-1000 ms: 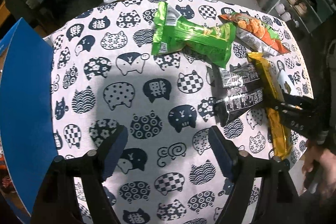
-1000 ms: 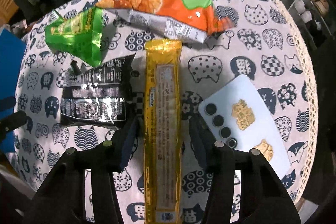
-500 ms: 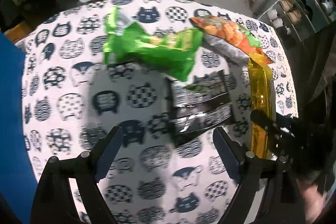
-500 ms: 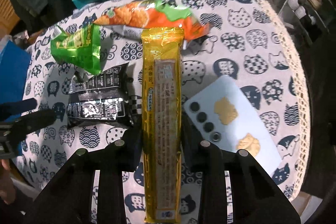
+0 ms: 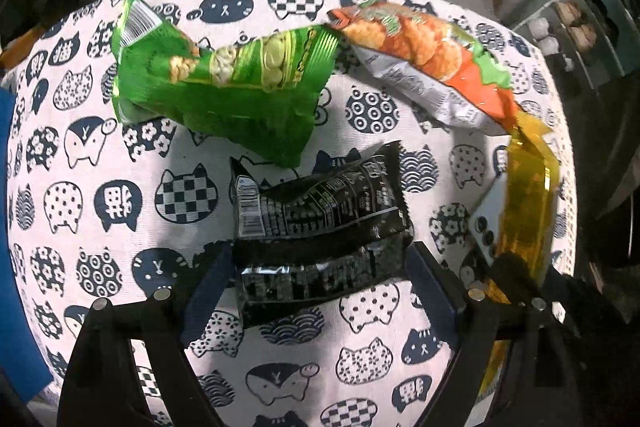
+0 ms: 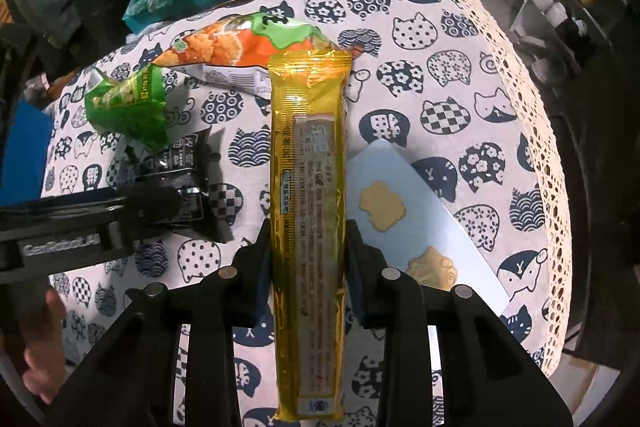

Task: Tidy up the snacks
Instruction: 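Grasp a black packet with the left tool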

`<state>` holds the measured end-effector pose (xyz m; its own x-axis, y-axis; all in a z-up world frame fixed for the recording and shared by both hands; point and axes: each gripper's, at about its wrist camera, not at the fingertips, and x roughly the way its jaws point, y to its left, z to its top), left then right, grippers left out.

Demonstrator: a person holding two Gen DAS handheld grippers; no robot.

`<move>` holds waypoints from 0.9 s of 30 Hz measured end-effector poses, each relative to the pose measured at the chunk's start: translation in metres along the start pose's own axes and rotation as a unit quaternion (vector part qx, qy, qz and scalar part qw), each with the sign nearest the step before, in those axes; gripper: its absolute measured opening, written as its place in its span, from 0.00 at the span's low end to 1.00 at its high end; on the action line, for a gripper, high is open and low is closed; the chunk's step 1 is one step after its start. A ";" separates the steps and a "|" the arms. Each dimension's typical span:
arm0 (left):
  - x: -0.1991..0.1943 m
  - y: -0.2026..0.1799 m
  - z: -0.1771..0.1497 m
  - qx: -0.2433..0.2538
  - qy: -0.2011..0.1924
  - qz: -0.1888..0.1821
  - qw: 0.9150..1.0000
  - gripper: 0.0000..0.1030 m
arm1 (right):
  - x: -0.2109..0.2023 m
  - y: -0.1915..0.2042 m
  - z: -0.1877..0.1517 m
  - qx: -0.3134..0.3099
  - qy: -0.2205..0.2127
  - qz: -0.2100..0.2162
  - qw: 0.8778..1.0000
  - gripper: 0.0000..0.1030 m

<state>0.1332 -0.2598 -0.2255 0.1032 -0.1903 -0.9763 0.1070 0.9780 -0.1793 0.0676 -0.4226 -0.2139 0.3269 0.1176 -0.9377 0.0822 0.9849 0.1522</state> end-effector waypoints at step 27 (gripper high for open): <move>0.009 -0.003 0.004 -0.021 -0.042 -0.040 0.998 0.55 | 0.009 -0.002 -0.002 0.010 0.009 0.008 1.000 0.30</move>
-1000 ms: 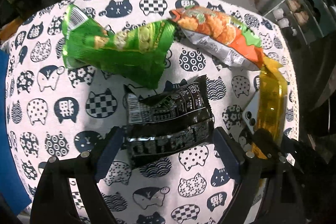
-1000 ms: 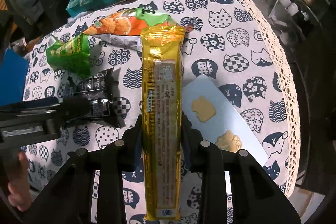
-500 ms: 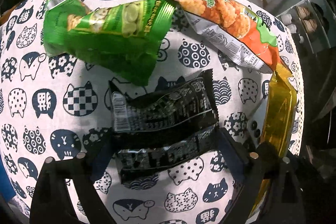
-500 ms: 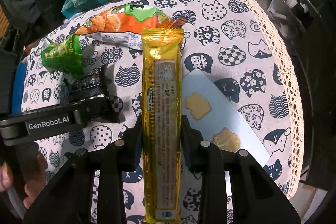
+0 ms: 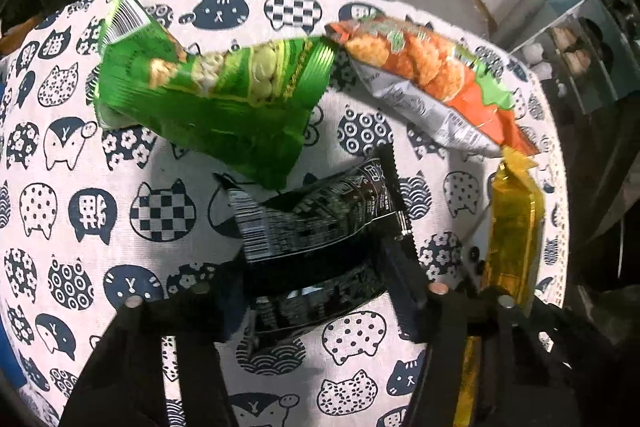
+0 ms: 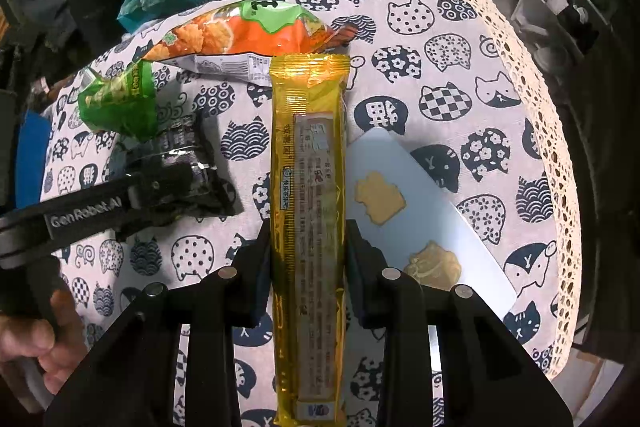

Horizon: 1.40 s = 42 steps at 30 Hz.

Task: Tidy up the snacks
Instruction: 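Grasp a black packet with the left tool, then lift the black packet with the left tool over the box while the right tool carries the yellow bar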

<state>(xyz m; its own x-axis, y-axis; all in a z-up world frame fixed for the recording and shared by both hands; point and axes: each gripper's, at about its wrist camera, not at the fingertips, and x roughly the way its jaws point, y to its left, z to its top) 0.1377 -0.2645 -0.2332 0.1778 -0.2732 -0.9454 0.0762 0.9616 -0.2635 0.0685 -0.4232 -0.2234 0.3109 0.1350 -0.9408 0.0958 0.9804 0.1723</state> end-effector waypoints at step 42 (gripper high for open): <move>-0.198 0.115 -0.060 0.062 -0.177 0.073 0.980 0.28 | -0.064 0.126 -0.015 -0.106 -0.062 0.049 0.991 0.28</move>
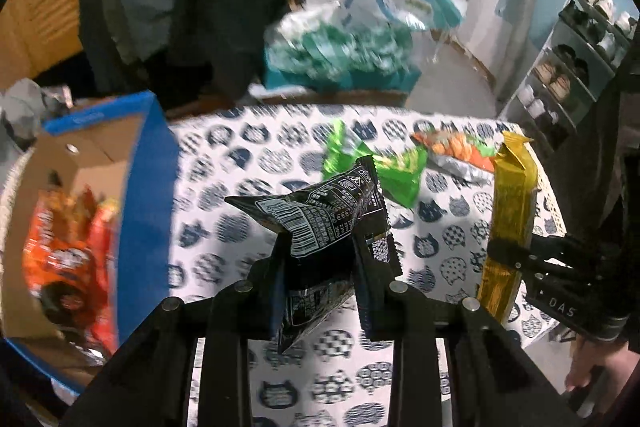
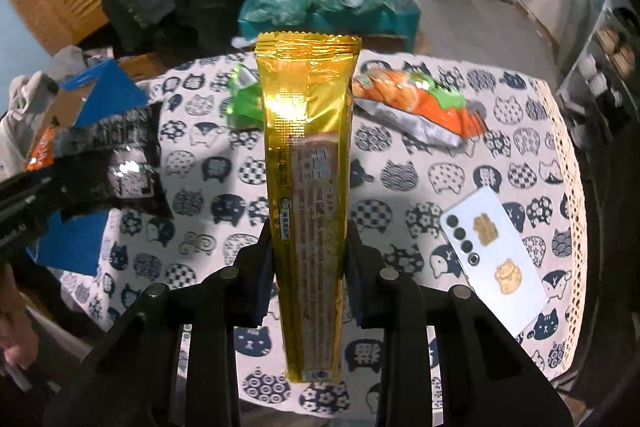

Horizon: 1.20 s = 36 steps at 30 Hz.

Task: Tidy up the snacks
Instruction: 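Lift the black packet with the left tool over the box while the right tool carries the yellow bar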

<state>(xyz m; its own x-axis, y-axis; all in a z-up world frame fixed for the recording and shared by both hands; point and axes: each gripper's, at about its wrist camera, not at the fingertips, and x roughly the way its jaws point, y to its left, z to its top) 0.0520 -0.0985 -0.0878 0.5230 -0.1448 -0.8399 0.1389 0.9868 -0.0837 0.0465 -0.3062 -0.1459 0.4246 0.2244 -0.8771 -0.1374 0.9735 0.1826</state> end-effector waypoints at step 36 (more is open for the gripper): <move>-0.122 0.197 -0.011 -0.131 -0.127 0.110 0.977 0.28 | -0.076 0.204 0.090 -0.130 -0.100 0.101 0.981 0.26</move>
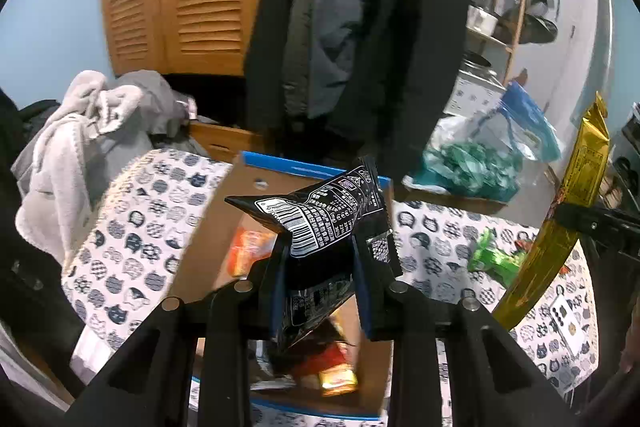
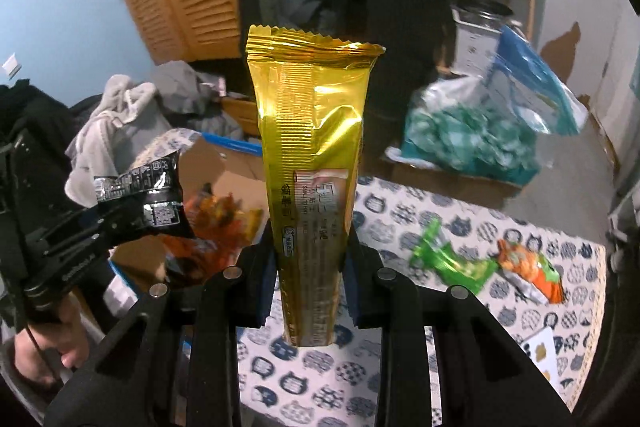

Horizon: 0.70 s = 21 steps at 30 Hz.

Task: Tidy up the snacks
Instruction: 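Lift the black packet with the left tool over the box while the right tool carries the yellow bar, then lower the black packet into the box and open the left tool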

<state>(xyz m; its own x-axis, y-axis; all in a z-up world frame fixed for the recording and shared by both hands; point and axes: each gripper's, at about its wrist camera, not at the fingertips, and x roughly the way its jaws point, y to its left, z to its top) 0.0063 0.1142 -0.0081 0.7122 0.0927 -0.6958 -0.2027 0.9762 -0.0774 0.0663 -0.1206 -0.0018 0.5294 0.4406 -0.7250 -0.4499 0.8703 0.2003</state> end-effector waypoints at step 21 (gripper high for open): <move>0.055 0.090 -0.034 -0.051 0.069 0.059 0.995 0.29 | 0.044 0.091 0.024 -0.048 0.027 0.063 0.996 0.26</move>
<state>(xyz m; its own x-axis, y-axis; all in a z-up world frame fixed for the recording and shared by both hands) 0.0045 0.2004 -0.0780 0.5819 0.1706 -0.7952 -0.3521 0.9342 -0.0573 0.0660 -0.0169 0.0003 0.4267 0.5301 -0.7328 -0.5789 0.7826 0.2291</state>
